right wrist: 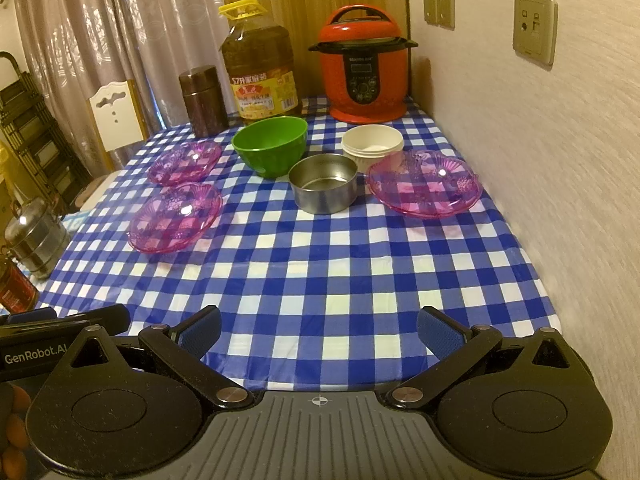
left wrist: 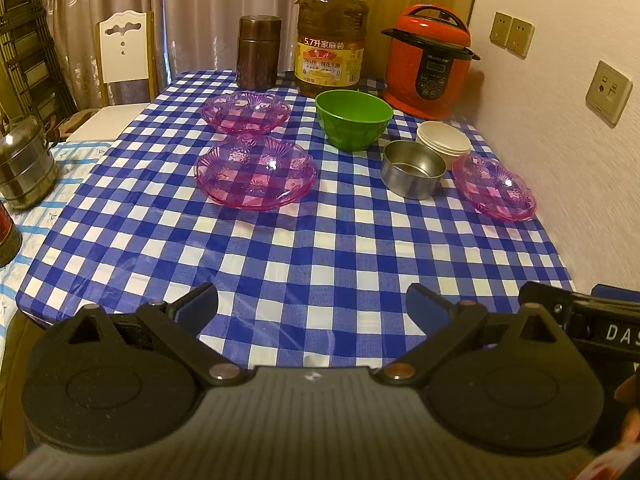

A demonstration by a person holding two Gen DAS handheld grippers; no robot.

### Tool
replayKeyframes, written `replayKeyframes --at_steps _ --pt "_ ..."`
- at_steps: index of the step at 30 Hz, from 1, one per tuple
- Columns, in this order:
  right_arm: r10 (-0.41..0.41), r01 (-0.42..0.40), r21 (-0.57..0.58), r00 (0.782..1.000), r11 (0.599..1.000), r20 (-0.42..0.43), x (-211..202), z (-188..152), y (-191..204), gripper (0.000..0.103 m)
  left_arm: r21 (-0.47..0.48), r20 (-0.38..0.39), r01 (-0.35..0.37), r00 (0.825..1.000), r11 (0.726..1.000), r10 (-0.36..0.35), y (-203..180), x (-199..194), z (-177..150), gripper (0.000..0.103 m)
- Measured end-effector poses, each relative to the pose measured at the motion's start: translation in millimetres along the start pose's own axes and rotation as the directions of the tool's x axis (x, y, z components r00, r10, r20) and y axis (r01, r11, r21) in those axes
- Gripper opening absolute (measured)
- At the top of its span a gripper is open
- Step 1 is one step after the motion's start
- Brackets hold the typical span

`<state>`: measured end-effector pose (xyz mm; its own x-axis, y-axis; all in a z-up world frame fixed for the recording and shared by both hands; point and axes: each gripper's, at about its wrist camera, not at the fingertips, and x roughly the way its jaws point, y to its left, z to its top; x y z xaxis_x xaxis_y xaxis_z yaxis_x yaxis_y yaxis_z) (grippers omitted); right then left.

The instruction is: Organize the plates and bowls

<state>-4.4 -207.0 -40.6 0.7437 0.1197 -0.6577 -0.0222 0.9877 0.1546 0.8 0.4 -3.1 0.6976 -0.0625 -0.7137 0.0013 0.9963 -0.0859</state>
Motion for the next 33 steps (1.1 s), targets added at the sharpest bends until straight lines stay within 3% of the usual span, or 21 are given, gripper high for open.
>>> replayKeyframes --at_steps 21,33 --pt "0.01 -0.01 0.031 1.0 0.999 0.022 2.6 5.1 1.0 0.103 -0.02 0.009 -0.01 1.0 1.0 0.01 4.3 2.2 3.3 0.1" --pt "0.081 -0.082 0.012 0.995 0.997 0.056 23.3 34.3 23.0 0.103 -0.085 0.05 0.006 0.999 0.996 -0.002 38.8 23.6 39.0 0.1"
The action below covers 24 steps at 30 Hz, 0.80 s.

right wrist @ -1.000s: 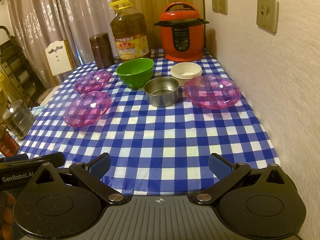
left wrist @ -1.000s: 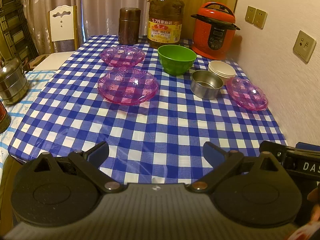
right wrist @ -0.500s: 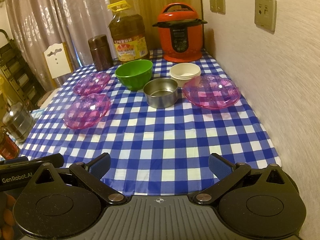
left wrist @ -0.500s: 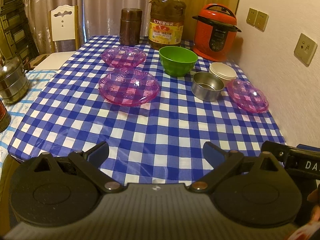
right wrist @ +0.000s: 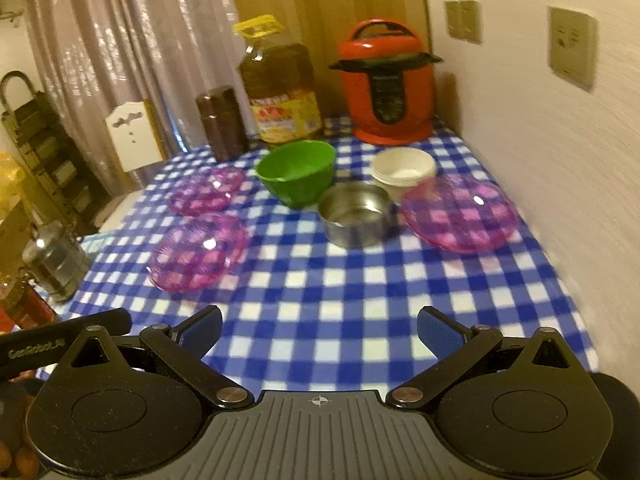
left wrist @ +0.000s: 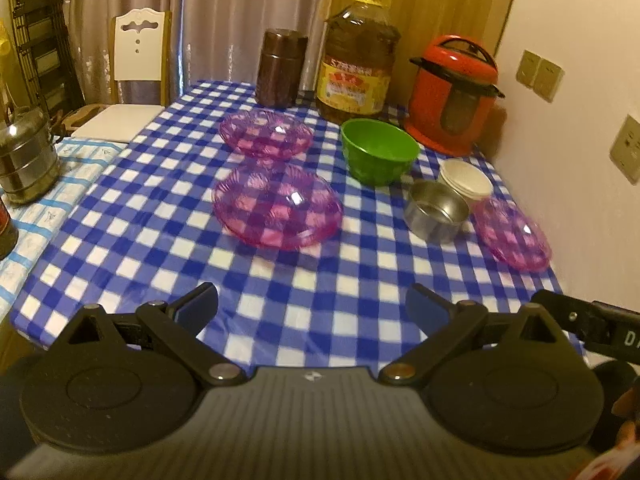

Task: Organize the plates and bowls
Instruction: 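Move both grippers forward to the rim of the large pink plate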

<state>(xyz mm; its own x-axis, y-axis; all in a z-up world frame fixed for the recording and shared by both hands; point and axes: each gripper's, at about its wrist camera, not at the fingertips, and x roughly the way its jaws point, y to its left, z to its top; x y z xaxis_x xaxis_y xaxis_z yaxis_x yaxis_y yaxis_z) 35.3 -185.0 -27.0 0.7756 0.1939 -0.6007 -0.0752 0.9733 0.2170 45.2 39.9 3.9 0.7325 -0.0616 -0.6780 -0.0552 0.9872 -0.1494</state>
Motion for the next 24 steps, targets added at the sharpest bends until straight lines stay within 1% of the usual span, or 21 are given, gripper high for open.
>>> replayKeyframes --at_steps 4,8,11,15,17,18,19,20,21,22,24 --pt "0.027 -0.027 -0.014 1.0 1.0 0.009 22.5 16.1 7.4 0.103 -0.02 0.018 -0.017 1.0 1.0 0.018 15.8 19.9 17.8 0.1" --pt "0.054 -0.053 -0.019 0.999 0.998 0.01 60.3 32.3 13.7 0.103 -0.044 0.021 -0.032 0.999 0.999 0.033 36.2 53.2 36.7 0.1" --pt "0.074 -0.074 -0.021 0.997 0.997 0.004 92.9 42.5 16.2 0.103 -0.036 0.034 -0.055 0.998 0.998 0.056 49.1 80.6 49.2 0.1" --pt "0.091 -0.091 -0.039 0.996 0.995 -0.01 137.5 52.9 23.9 0.103 -0.044 0.016 -0.061 0.998 0.997 0.061 67.6 119.5 62.5 0.099" --pt "0.104 -0.105 -0.048 0.994 0.993 -0.024 160.7 56.3 25.8 0.103 -0.041 0.001 -0.066 0.998 0.997 0.066 76.8 138.6 66.7 0.097" --pt "0.108 -0.11 -0.055 0.994 0.992 -0.031 171.1 57.3 28.2 0.103 -0.038 -0.007 -0.075 0.997 0.996 0.074 81.2 148.7 68.4 0.094" --pt "0.112 -0.114 -0.061 0.993 0.992 -0.037 180.9 58.0 29.6 0.102 -0.035 -0.013 -0.081 0.997 0.996 0.081 84.8 157.6 69.2 0.094" --pt "0.118 -0.121 -0.067 0.992 0.99 -0.044 191.0 58.6 31.4 0.098 -0.034 -0.015 -0.086 0.996 0.996 0.085 88.8 166.2 70.1 0.094" --pt "0.127 -0.13 -0.072 0.991 0.989 -0.052 201.0 59.1 33.0 0.086 -0.034 -0.017 -0.089 0.996 0.995 0.089 92.2 174.1 70.9 0.093" --pt "0.132 -0.137 -0.077 0.989 0.988 -0.066 211.3 59.4 34.6 0.08 -0.033 -0.018 -0.09 0.996 0.995 0.09 95.3 180.3 71.1 0.09" --pt "0.144 -0.15 -0.067 0.986 0.986 -0.087 230.2 58.2 35.6 0.08 -0.038 -0.02 -0.082 0.997 0.996 0.081 100.0 191.5 71.2 0.089"
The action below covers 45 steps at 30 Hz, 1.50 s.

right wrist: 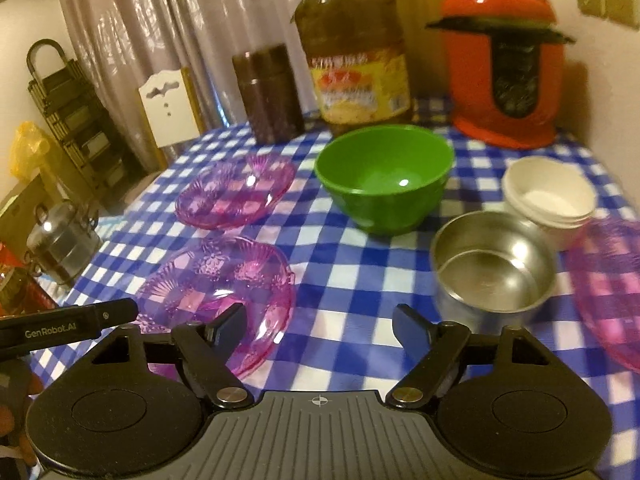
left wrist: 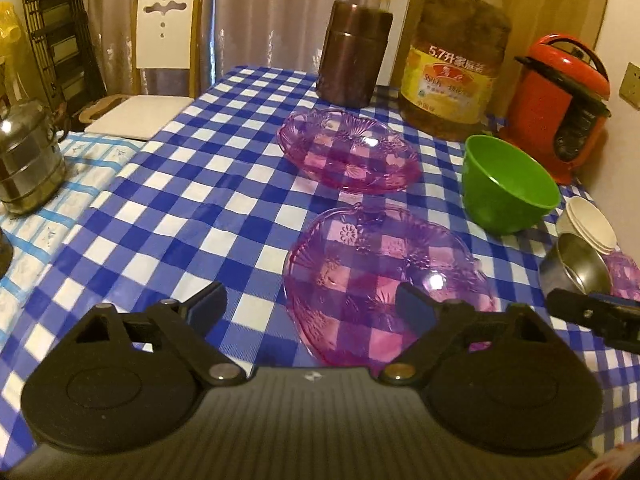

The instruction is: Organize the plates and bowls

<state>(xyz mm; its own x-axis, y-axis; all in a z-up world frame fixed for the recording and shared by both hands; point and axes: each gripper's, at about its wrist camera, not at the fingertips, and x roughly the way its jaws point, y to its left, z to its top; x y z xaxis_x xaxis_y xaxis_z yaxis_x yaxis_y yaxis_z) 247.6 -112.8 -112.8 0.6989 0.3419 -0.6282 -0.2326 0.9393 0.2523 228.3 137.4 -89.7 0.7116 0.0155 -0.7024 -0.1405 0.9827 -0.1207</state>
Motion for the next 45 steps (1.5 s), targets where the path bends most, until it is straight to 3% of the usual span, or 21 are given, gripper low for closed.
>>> replayKeyframes --at_steps 11,19,27,33,45 --pt "0.05 -0.048 0.026 0.997 0.998 -0.051 53.7 -2.0 -2.5 0.053 -0.013 0.004 0.001 1.0 1.0 -0.001 3.6 35.3 0.4 0.071" --pt "0.07 -0.069 0.015 0.995 0.997 -0.068 66.6 -1.5 9.5 0.037 -0.058 -0.038 0.01 0.999 0.998 -0.012 8.9 48.6 -1.7 0.041" --pt "0.073 -0.071 0.034 0.995 0.997 -0.071 71.1 -1.1 10.3 0.019 -0.105 -0.054 0.034 0.998 0.994 -0.04 13.2 53.8 -3.0 0.024" --pt "0.062 -0.06 0.037 0.996 0.998 -0.069 71.2 -2.0 9.6 0.011 -0.106 -0.06 0.013 0.998 0.994 -0.02 14.3 53.7 -3.5 0.013" --pt "0.05 -0.046 0.051 0.996 0.998 -0.074 62.6 -4.1 4.2 0.01 -0.098 -0.071 0.037 0.996 0.994 -0.044 10.3 43.3 -6.1 0.011"
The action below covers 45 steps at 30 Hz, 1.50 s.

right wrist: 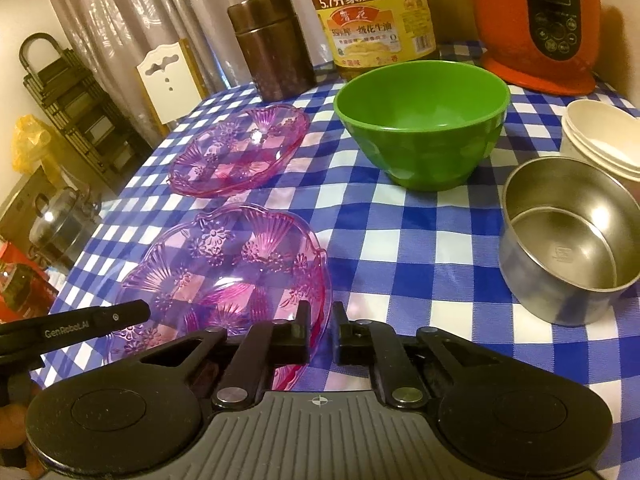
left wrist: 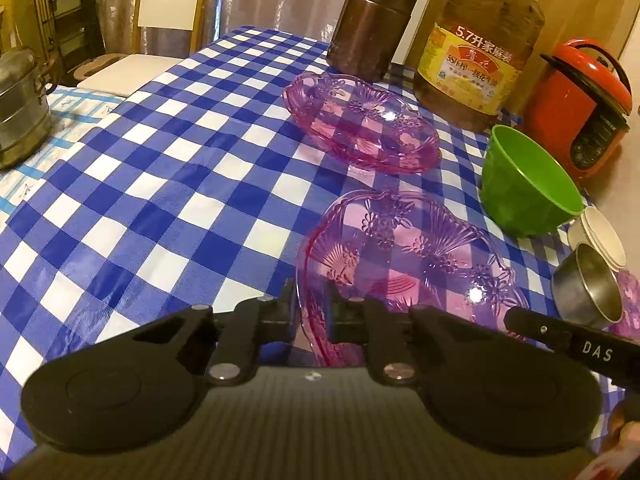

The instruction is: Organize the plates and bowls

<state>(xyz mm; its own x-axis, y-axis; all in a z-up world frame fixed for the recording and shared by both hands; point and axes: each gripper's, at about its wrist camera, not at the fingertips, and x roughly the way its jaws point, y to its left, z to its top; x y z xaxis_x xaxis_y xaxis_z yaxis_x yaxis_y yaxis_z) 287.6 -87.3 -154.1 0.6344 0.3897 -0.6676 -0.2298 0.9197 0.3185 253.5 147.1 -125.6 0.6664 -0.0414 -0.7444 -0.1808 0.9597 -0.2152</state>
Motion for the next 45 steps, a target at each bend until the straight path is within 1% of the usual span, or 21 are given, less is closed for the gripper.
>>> replayKeyframes --at_steps 9,13,19,23,31,37,45 --pt "0.002 -0.002 0.008 1.0 1.0 0.018 -32.6 -6.3 -3.9 0.01 0.023 0.012 0.027 1.0 0.999 -0.027 -14.0 -27.0 -9.0 0.011" --pt "-0.003 0.002 0.018 0.999 1.0 0.038 -54.7 -10.7 -6.7 0.01 0.042 0.027 0.042 0.999 0.998 -0.043 -24.4 -43.2 -12.7 0.011" --pt "-0.026 0.023 0.058 0.998 0.998 0.052 -91.1 -24.9 -16.5 0.01 0.063 0.018 0.071 0.997 0.996 -0.072 -44.9 -67.2 -24.4 0.01" --pt "-0.051 0.044 0.092 0.996 0.995 0.067 -121.9 -34.4 -25.9 0.01 0.083 0.018 0.1 0.995 0.992 -0.102 -63.7 -84.8 -32.4 0.01" --pt "-0.123 0.106 0.149 0.986 0.983 0.109 -180.9 -40.7 -46.7 0.009 0.12 -0.006 0.164 0.986 0.979 -0.165 -105.3 -109.2 -49.8 0.011" --pt "-0.174 0.146 0.189 0.975 0.971 0.137 -216.0 -40.7 -67.3 0.009 0.153 -0.023 0.213 0.977 0.965 -0.212 -140.9 -118.8 -57.5 0.011" --pt "-0.228 0.184 0.244 0.96 0.952 0.165 -252.3 -43.6 -100.5 0.009 0.215 -0.04 0.268 0.963 0.939 -0.266 -188.7 -124.3 -58.7 0.011"
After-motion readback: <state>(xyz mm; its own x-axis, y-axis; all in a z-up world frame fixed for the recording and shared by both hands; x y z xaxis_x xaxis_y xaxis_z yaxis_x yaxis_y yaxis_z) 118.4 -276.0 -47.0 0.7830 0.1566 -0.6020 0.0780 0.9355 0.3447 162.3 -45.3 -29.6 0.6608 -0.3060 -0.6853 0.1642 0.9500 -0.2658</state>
